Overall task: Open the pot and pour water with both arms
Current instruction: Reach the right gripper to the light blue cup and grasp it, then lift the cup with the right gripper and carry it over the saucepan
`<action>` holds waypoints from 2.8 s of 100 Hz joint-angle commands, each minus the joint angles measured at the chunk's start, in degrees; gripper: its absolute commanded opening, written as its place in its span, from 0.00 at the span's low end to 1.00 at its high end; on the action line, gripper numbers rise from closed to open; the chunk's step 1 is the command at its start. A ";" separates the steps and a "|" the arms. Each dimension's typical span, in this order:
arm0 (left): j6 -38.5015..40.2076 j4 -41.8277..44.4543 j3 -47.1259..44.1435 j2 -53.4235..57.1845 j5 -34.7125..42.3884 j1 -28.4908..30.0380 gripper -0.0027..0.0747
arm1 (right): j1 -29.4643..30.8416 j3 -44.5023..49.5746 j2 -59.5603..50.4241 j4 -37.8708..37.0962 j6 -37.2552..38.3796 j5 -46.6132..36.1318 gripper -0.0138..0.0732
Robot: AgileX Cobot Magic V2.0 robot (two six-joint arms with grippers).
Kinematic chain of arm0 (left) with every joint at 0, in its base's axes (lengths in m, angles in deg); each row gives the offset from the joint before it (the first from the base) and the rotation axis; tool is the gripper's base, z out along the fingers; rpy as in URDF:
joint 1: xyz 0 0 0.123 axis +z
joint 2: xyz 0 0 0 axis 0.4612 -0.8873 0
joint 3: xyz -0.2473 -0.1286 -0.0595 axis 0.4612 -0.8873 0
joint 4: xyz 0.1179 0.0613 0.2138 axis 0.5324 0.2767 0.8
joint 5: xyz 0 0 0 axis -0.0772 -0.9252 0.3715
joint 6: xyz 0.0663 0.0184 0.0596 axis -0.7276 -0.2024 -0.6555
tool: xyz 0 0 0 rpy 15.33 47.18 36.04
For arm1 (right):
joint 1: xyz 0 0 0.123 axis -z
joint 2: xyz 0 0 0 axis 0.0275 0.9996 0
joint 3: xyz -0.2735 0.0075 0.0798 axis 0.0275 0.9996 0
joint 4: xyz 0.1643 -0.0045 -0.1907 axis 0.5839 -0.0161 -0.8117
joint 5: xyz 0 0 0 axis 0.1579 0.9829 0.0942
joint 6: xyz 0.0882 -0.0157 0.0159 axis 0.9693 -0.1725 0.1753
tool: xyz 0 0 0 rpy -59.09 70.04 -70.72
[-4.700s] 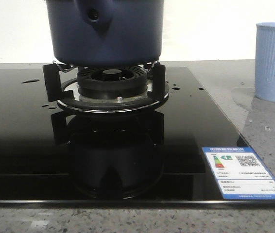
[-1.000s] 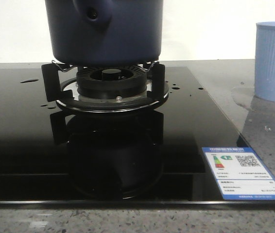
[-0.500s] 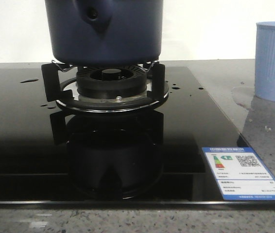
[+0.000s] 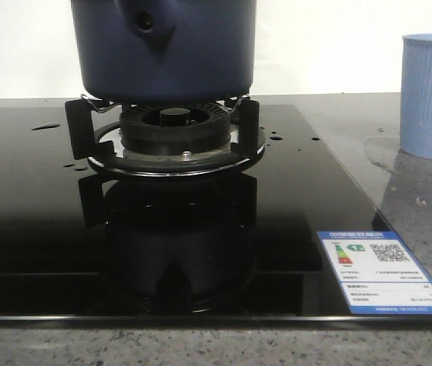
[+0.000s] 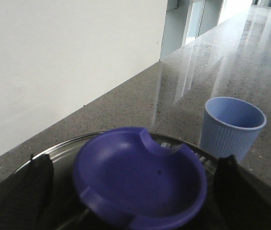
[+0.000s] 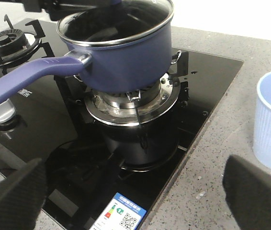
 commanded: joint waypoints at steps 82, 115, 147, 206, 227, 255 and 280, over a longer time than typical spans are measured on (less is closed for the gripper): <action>-0.33 -8.82 2.23 5.36 -5.58 1.41 0.39 | -0.07 -1.88 1.03 2.56 -0.88 -5.74 0.91; 1.30 -8.00 2.23 15.67 -5.22 6.44 0.39 | -0.07 -1.16 1.03 -0.77 -0.88 -22.66 0.91; 3.36 -5.87 2.23 22.57 -4.55 7.38 0.39 | -0.07 11.76 3.01 -2.02 -0.88 -39.23 0.91; 3.36 -5.87 2.23 22.61 -4.55 7.38 0.39 | -17.32 13.24 22.52 -2.99 -1.17 -64.83 0.91; 3.36 -5.87 2.23 22.61 -4.55 7.38 0.39 | -19.55 13.24 32.10 -2.99 1.61 -76.33 0.91; 3.36 -5.87 2.23 22.61 -4.55 7.38 0.39 | -19.55 12.90 40.27 -12.99 16.11 -82.95 0.91; 3.36 -5.87 2.23 22.61 -4.98 7.38 0.39 | -19.55 12.90 43.52 -14.43 20.07 -86.20 0.85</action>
